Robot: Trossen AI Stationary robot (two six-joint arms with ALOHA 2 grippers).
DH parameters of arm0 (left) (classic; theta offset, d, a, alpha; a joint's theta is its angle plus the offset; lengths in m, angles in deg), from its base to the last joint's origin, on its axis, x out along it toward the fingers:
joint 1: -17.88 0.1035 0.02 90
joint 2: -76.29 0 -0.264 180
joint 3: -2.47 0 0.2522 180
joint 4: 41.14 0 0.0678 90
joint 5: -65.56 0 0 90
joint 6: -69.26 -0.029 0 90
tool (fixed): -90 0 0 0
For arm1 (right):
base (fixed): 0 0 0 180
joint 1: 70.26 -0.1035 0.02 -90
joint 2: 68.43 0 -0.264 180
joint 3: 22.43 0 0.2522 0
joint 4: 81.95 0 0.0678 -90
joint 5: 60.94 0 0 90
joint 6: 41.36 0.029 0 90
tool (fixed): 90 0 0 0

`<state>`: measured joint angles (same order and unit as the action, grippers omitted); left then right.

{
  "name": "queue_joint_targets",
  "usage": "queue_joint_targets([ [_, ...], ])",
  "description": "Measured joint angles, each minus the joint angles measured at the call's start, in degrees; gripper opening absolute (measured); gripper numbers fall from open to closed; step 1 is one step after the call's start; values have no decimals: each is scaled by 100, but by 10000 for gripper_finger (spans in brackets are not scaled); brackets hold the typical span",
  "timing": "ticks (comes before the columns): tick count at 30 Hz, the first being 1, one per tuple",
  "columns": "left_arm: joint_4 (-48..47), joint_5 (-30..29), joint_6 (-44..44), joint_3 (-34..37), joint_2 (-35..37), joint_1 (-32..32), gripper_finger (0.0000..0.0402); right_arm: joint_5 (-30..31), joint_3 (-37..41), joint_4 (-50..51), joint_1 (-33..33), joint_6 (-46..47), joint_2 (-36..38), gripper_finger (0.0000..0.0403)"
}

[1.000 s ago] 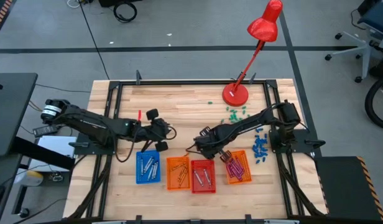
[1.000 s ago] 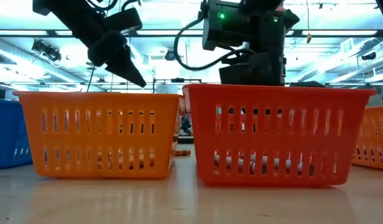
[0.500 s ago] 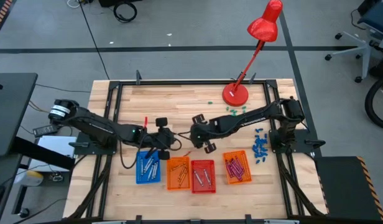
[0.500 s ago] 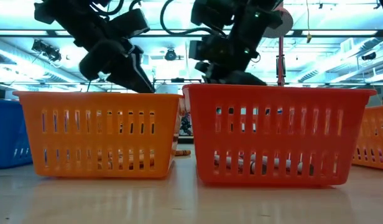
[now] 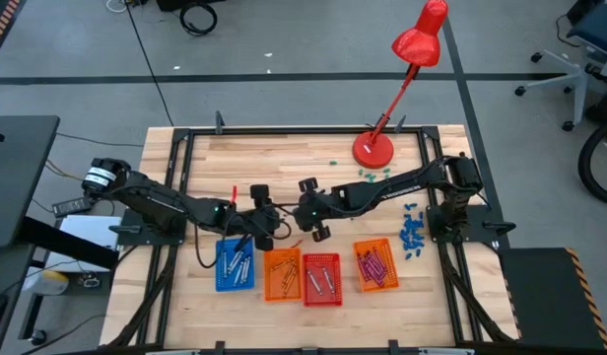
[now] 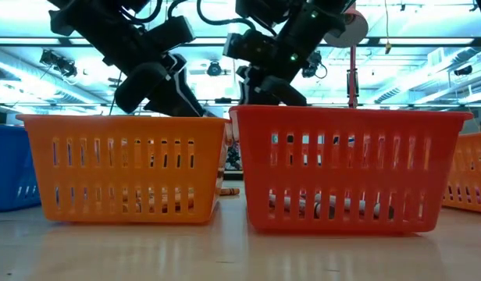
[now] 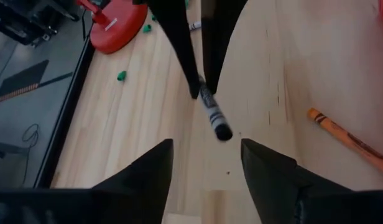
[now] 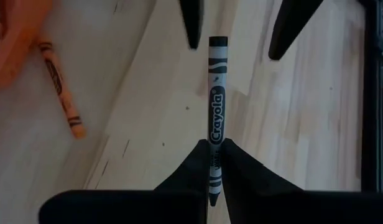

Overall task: Sort crayons
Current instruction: Put the black crayon into the blue bin

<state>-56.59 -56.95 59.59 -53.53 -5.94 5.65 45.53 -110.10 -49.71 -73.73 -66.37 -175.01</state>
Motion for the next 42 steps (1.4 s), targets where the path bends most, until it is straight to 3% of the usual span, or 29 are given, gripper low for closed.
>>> queue_joint_targets([
  [11, 432, 0, -196, 0, 2, 0, 182, 257, -2, -430, 20, 300, 0, 35],
  [23, 406, -389, -239, 0, 2, 4, 101, 14, -2, -684, 27, 782, 0, 35],
  [30, 394, -374, -243, 0, 2, 2, 33, -4, -2, -687, 21, 871, 0, 38],
  [37, 206, -550, -163, 0, 64, 0, 33, -7, -2, -512, -54, 812, 161, 75],
  [42, -302, -838, 681, -7, 268, -130, 40, 51, -8, -108, -81, 778, 733, 102],
])
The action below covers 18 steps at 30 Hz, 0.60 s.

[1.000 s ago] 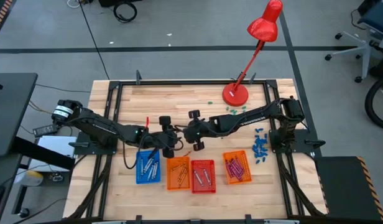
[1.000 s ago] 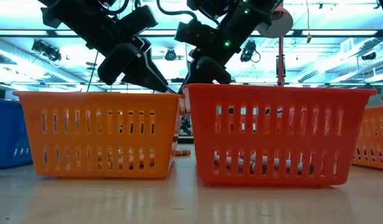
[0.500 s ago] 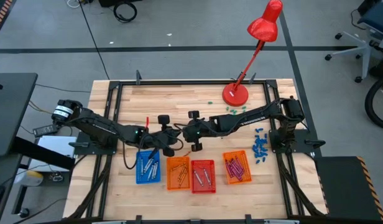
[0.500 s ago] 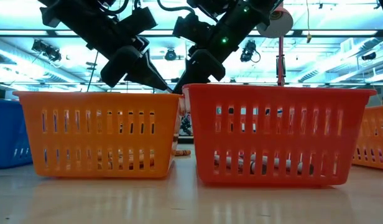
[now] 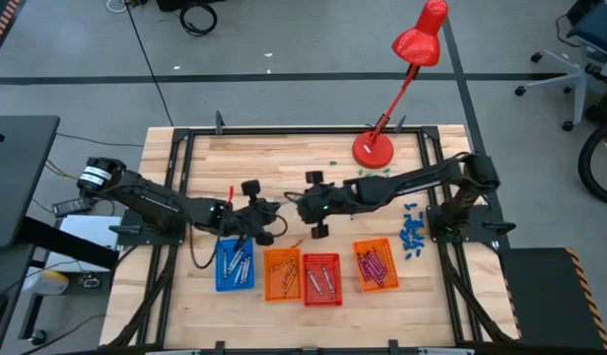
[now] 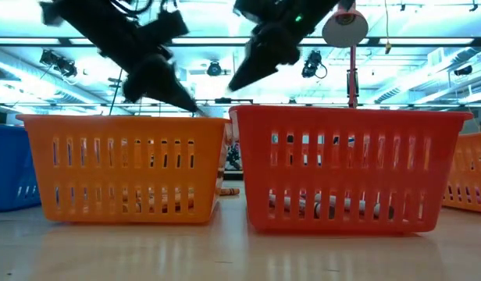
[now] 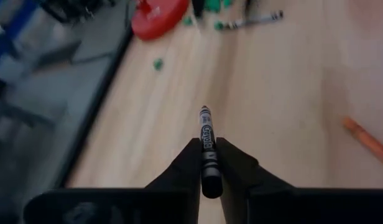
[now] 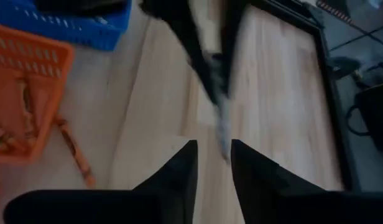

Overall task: Sort crayons
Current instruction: Put the black crayon into the blue bin

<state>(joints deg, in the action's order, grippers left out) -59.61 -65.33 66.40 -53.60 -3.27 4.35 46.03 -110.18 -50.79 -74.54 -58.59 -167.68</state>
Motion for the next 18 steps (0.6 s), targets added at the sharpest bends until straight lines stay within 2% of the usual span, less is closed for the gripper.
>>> queue_joint_targets([
  [2, -647, -13, 658, -109, 112, -197, 44, 10, 0, 528, 4, 122, 235, 108],
  [6, -2676, -104, 2375, -797, 211, -777, 44, 125, 333, 976, 67, 702, 595, 110],
  [9, -4220, -153, 3540, -1496, 170, -1311, 42, 278, 782, 641, 72, 844, 801, 109],
  [12, -5169, -130, 4565, -2027, 73, -1819, 42, 452, 1235, 88, 60, 861, 925, 109],
  [15, -5471, -96, 5517, -2288, -27, -2338, 42, 645, 1589, -228, 46, 998, 1016, 109],
  [18, -5594, 7, 6424, -2260, -87, -2786, 42, 958, 1856, -264, 46, 1238, 1107, 109],
])
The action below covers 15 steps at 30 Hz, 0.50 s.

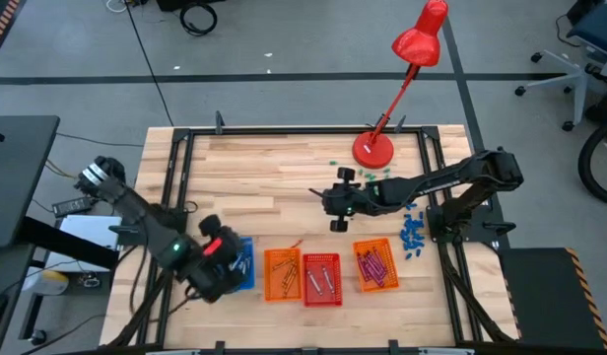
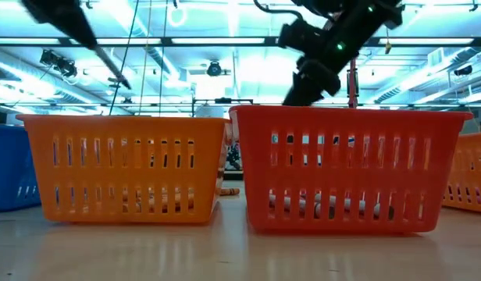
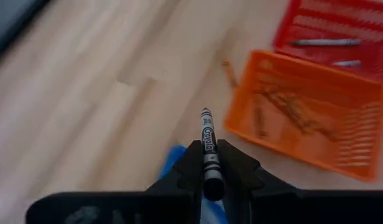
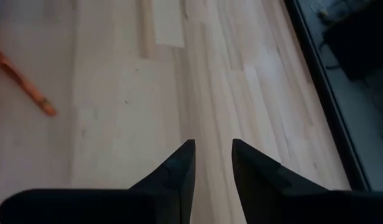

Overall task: Sort crayons
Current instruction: Put the black crayon into the blue bin

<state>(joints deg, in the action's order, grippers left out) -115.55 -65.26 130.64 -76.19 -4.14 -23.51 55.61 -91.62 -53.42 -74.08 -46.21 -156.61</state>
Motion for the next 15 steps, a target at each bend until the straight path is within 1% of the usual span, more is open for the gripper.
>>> queue_joint_targets([
  [5, -97, 202, 1261, -2, -404, -481, 41, 54, 312, -219, 33, 47, 88, 109],
  [9, -513, 711, 2109, 4, -817, -712, 41, -28, 424, -474, 28, 34, 95, 109],
  [12, -871, 767, 2759, 2, -1118, -844, 41, -163, 432, -651, 31, 29, 95, 109],
  [15, -1071, 748, 3096, 2, -1372, -878, 41, -218, 432, -797, 30, -32, 95, 109],
])
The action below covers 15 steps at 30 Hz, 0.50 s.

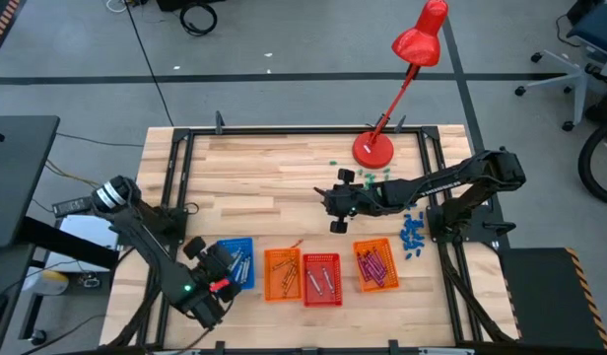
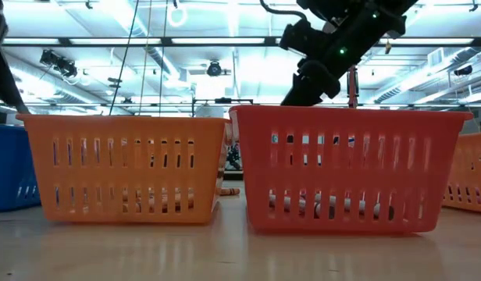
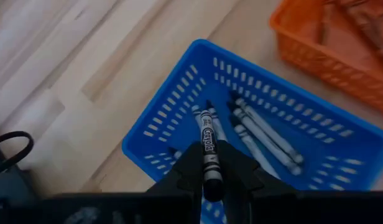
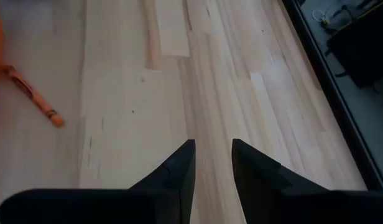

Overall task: Sort crayons
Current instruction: Put the black crayon into the blue bin

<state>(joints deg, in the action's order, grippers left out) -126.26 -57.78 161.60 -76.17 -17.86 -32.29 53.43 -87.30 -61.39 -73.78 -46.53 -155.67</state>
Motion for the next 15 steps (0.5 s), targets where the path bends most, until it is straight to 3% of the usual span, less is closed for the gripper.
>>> queue_joint_targets([
  [9, -1, -409, 157, 2, -674, 26, 43, -174, 0, -78, 1, -33, 0, 109],
  [15, 26, -487, 416, 2, -798, 54, 90, -508, 0, -2, 0, 114, 0, 109],
])
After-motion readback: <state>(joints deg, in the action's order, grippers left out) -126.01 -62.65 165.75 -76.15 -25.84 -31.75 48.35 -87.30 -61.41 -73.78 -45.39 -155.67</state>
